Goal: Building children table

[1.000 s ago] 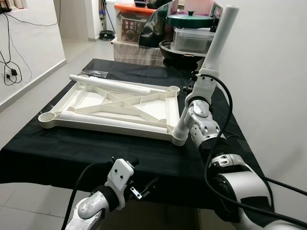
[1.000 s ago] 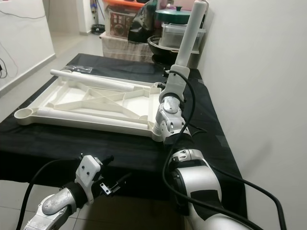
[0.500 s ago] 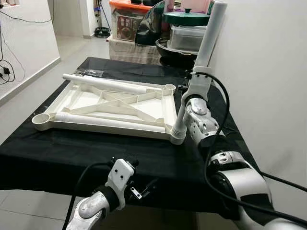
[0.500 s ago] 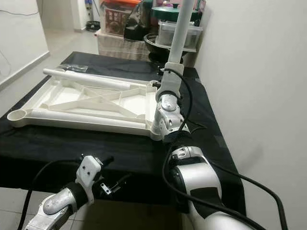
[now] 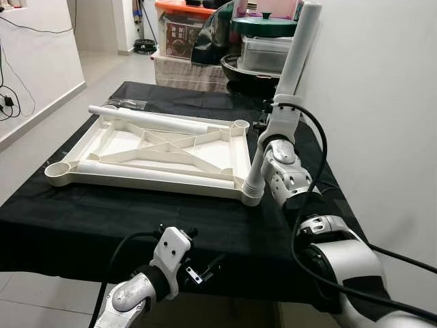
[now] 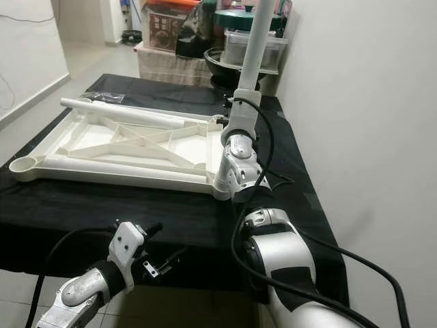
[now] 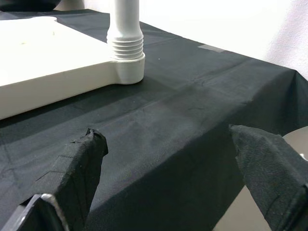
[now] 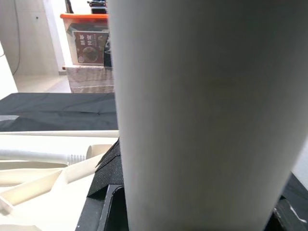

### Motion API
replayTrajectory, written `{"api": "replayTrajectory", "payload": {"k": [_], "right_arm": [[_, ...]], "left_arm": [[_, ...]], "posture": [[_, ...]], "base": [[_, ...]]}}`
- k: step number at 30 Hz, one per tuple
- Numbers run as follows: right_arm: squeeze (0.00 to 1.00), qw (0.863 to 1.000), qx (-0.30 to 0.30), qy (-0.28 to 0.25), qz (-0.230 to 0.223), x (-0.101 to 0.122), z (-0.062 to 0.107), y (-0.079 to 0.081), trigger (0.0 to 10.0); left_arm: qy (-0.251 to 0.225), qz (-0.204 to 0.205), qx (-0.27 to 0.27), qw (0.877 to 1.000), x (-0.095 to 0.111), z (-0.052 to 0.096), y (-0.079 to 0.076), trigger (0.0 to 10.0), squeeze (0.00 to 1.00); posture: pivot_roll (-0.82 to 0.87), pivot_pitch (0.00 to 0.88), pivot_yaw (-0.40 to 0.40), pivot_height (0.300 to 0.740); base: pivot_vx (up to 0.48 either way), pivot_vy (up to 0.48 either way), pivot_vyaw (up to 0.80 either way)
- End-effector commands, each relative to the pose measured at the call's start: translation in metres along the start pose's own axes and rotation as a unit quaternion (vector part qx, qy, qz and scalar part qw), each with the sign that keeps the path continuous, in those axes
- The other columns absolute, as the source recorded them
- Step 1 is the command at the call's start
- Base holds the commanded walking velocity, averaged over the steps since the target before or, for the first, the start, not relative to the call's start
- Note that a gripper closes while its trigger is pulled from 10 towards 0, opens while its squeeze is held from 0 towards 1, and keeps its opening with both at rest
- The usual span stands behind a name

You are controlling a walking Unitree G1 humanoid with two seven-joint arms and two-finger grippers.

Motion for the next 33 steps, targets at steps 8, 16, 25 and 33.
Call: {"api": "replayTrajectory", "payload": {"k": [8,16,25,33], "right_arm": [[0.00,0.995,0.000,0.092,0.031,-0.051,0.008,-0.008,10.0],[0.00,0.995,0.008,0.092,0.030,-0.047,0.006,-0.005,10.0],[0.00,0.996,0.017,0.087,0.029,-0.037,0.003,-0.002,10.0],[0.00,0.996,0.014,0.089,0.020,-0.037,0.003,-0.004,10.0]], "left_arm": [[-0.004,-0.002,-0.004,1.000,0.001,-0.003,0.000,10.0,0.00],[-0.004,-0.001,-0.006,1.000,0.001,-0.003,-0.001,10.0,0.00],[-0.004,-0.001,-0.008,1.000,0.001,-0.004,-0.001,10.0,0.00],[-0.004,0.000,-0.011,1.000,0.000,-0.004,-0.003,10.0,0.00]], "posture": [[0.00,0.000,-0.122,0.740],[-0.01,0.000,-0.120,0.740],[-0.01,0.000,-0.120,0.740],[-0.02,0.000,-0.115,0.740]], "base": [[0.000,0.000,0.00],[0.000,0.000,0.00],[0.000,0.000,0.00],[0.000,0.000,0.00]]}}
Point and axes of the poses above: a point about 5 cm out from each wrist's last joint towards the gripper, its own z axis pointing back from the gripper into the wrist, its own x axis along the axis of the wrist's last joint, y = z × x, the point moved 5 cm from there along -z, pointing out of the wrist towards the gripper, and after that the axes turned 7 degrees about -z, right-handed, at the moved point
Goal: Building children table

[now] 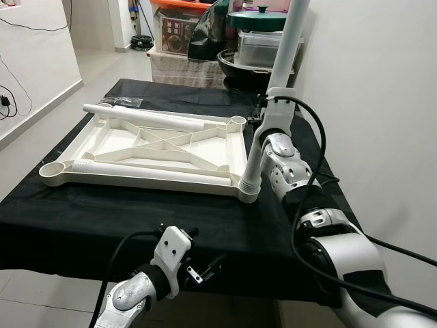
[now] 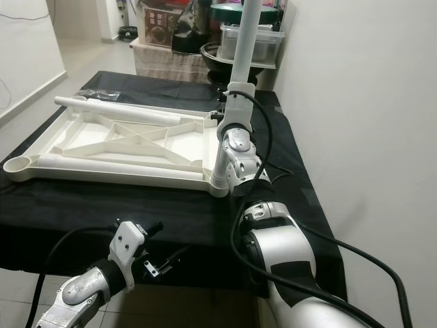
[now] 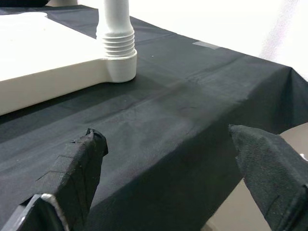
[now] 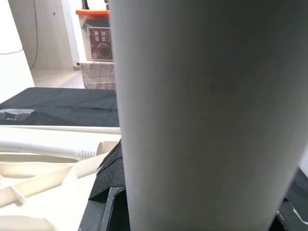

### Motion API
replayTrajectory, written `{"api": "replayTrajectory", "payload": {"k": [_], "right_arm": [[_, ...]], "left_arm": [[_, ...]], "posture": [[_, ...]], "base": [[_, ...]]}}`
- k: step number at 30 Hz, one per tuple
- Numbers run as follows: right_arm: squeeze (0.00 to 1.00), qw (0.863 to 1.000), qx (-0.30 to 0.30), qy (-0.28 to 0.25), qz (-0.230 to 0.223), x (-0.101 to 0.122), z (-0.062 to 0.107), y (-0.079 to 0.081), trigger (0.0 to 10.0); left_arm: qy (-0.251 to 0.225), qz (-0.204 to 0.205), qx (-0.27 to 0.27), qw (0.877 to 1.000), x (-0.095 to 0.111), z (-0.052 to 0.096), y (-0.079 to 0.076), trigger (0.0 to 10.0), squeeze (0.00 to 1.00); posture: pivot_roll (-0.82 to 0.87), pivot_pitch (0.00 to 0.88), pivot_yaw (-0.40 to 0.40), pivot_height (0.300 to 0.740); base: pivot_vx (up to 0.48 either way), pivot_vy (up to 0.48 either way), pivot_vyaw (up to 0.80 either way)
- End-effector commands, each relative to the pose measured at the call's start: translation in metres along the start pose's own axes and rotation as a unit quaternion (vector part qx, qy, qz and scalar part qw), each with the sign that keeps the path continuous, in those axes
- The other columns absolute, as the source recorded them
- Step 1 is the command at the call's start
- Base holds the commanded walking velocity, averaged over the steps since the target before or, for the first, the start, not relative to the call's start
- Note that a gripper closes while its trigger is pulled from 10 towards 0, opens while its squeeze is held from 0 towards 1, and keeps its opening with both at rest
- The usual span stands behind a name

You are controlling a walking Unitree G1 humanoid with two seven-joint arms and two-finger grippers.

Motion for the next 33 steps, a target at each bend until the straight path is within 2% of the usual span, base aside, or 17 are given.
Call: {"api": "replayTrajectory", "payload": {"k": [1,33], "right_arm": [[0.00,0.996,-0.020,0.083,0.009,-0.048,0.006,-0.014,10.0],[0.00,0.997,-0.015,0.082,-0.005,-0.037,0.004,-0.011,10.0]], "left_arm": [[0.000,-0.002,-0.006,1.000,-0.001,-0.002,-0.001,10.0,0.00],[0.000,0.000,-0.011,1.000,-0.001,-0.003,-0.002,10.0,0.00]], "posture": [[-0.02,0.000,-0.114,0.740],[-0.02,0.000,-0.109,0.740]], "base": [[0.000,0.000,0.00],[0.000,0.000,0.00]]}}
Point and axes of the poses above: a point about 5 cm out from each wrist's last joint towards the gripper, its own z axis pointing back from the gripper into the wrist, its own x axis along the axis of the wrist's last joint, y = z × x, the point moved 5 cm from there along -z, pointing out of the wrist towards the gripper, and after that the axes turned 7 degrees about -z, right-handed, at the moved point
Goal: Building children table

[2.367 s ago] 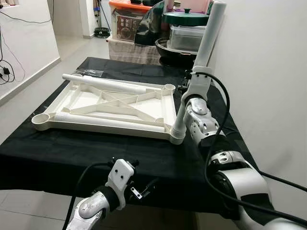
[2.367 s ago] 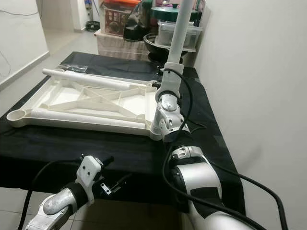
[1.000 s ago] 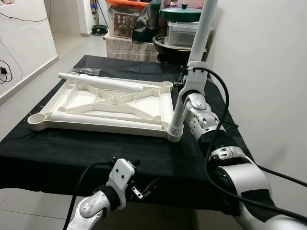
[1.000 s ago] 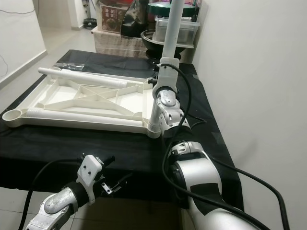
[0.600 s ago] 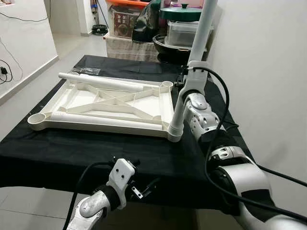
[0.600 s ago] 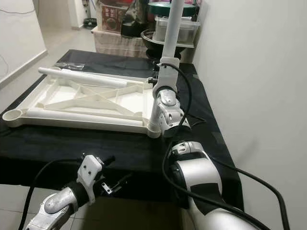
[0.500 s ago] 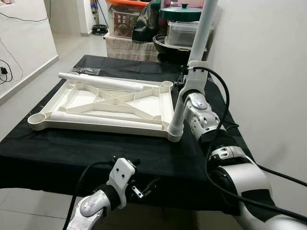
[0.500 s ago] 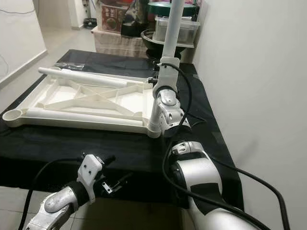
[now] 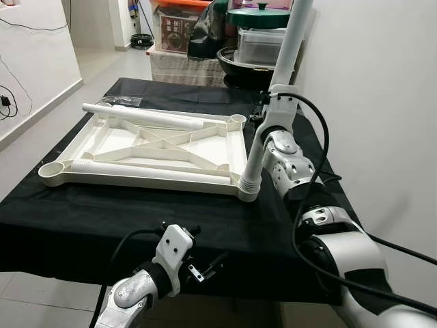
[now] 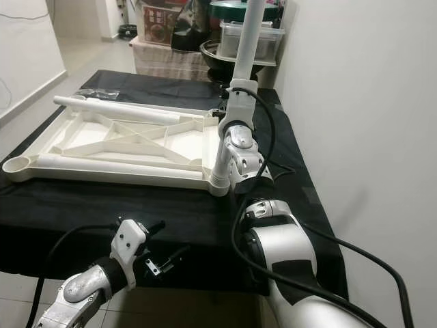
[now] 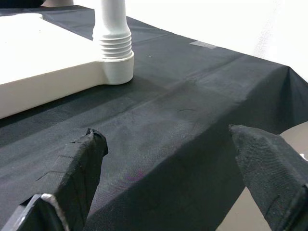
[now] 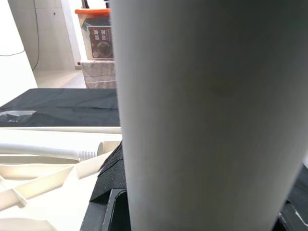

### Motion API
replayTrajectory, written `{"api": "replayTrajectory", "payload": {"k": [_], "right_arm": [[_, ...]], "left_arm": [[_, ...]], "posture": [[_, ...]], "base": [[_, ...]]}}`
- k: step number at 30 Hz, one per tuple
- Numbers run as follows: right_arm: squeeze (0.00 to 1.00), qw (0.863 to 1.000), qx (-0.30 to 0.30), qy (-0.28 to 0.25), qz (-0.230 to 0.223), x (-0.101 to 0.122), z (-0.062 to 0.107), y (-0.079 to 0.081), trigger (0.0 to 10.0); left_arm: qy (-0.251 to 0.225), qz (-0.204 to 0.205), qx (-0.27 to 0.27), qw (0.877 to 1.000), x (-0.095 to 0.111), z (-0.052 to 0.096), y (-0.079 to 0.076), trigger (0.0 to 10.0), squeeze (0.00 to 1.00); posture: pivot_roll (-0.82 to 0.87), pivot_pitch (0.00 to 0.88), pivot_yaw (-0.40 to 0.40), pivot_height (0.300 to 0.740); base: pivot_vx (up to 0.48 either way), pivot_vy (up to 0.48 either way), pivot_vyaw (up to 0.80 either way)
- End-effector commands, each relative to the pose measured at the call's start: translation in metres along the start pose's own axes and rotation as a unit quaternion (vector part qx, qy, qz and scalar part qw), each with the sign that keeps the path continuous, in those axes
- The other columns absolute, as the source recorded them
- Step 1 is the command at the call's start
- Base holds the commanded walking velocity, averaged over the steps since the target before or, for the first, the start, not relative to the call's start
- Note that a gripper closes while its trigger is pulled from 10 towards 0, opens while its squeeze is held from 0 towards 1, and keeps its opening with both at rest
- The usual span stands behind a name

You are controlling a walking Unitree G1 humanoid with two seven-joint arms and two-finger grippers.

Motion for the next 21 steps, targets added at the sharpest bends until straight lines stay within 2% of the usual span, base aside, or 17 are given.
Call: {"api": "replayTrajectory", "payload": {"k": [1,19,20,21], "right_arm": [[0.00,0.997,-0.018,0.078,0.008,-0.0440,0.0047,-0.0125,10.0],[0.00,0.997,-0.015,0.073,0.005,-0.0412,0.0047,-0.0114,10.0],[0.16,0.998,-0.015,0.069,0.005,-0.0394,0.0045,-0.0109,10.0],[0.16,0.998,-0.015,0.068,0.005,-0.0388,0.0044,-0.0108,10.0]], "left_arm": [[0.004,0.004,-0.005,1.000,-0.0043,-0.0006,-0.0019,10.0,0.00],[0.004,0.003,-0.007,1.000,-0.0043,-0.0015,-0.0025,10.0,0.00],[0.004,0.003,-0.007,1.000,-0.0045,-0.0015,-0.0023,10.0,0.00],[0.004,0.003,-0.007,1.000,-0.0045,-0.0014,-0.0023,10.0,0.00]], "posture": [[-0.02,0.000,-0.108,0.740],[-0.02,0.000,-0.106,0.740],[-0.02,0.000,-0.106,0.740],[-0.02,0.000,-0.106,0.740]], "base": [[0.000,0.000,0.00],[0.000,0.000,0.00],[0.000,0.000,0.00],[0.000,0.000,0.00]]}}
Point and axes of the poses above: a point about 5 cm out from each wrist's last joint towards the gripper, its own z axis pointing back from the gripper into the wrist, its own x axis along the axis of the wrist's last joint, y = z × x, the point moved 5 cm from there along -z, pointing out of the wrist towards the gripper, and after that the axes turned 7 degrees about -z, right-handed, at the moved point
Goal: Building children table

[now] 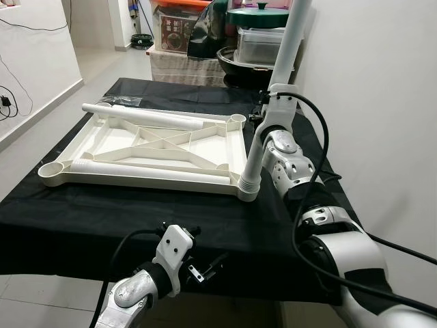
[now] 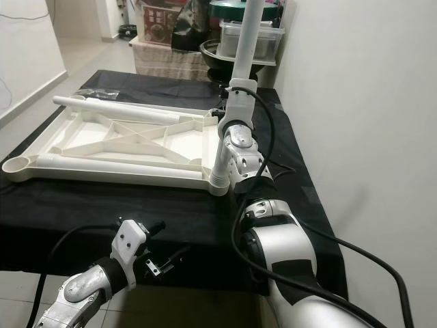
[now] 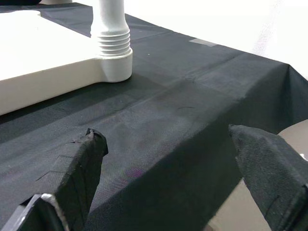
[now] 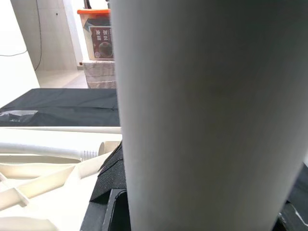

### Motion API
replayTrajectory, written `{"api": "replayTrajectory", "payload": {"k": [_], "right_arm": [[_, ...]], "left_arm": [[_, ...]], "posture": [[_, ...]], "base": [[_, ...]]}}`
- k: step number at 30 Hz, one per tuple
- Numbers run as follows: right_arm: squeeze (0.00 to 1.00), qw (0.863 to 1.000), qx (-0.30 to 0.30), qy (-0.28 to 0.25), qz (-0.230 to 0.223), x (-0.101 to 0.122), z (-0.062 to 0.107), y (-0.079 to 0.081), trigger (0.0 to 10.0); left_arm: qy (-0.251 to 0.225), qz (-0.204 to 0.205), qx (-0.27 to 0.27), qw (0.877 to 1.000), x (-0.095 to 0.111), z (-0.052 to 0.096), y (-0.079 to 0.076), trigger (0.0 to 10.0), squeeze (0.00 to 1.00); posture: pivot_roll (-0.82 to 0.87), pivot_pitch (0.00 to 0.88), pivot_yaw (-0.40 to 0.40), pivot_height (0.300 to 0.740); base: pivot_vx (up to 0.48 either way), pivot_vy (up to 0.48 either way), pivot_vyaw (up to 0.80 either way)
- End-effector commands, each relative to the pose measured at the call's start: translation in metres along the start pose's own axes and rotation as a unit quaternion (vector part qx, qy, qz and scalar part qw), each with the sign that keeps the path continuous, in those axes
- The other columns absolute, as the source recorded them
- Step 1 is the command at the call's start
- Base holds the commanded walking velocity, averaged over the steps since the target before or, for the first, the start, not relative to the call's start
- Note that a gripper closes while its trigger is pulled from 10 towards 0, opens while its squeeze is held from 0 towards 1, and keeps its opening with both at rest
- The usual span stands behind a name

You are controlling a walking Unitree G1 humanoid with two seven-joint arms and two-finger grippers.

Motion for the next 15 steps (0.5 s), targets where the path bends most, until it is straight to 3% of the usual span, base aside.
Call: {"api": "replayTrajectory", "payload": {"k": [1,2,4,15], "right_arm": [[0.60,0.998,-0.015,0.067,0.006,-0.039,0.004,-0.011,10.0],[0.95,0.998,-0.014,0.065,0.005,-0.038,0.004,-0.010,10.0],[1.00,0.998,-0.012,0.061,0.004,-0.036,0.004,-0.010,10.0],[1.00,1.000,0.002,0.025,-0.009,-0.018,0.005,-0.007,10.0]], "left_arm": [[0.001,0.001,-0.005,1.000,-0.003,-0.001,-0.002,10.0,0.00],[0.001,0.001,-0.005,1.000,-0.003,-0.001,-0.002,10.0,0.00],[0.001,0.001,-0.005,1.000,-0.003,-0.001,-0.002,10.0,0.00],[0.001,0.000,-0.011,1.000,-0.003,-0.003,-0.002,10.0,0.00]], "posture": [[-0.02,0.000,-0.106,0.740],[-0.02,0.000,-0.106,0.740],[-0.02,0.000,-0.106,0.740],[-0.03,0.000,-0.090,0.740]], "base": [[0.000,0.000,0.00],[0.000,0.000,0.00],[0.000,0.000,0.00],[0.000,0.000,0.00]]}}
Point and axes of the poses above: a point about 5 cm out from each wrist's last joint towards the gripper, its own z axis pointing back from the gripper into the wrist, its own x axis along the axis of the wrist's last joint, y = z × x, the point moved 5 cm from there along -z, pointing out of the wrist towards the gripper, and after that the axes turned 7 degrees about -z, right-handed, at the moved point
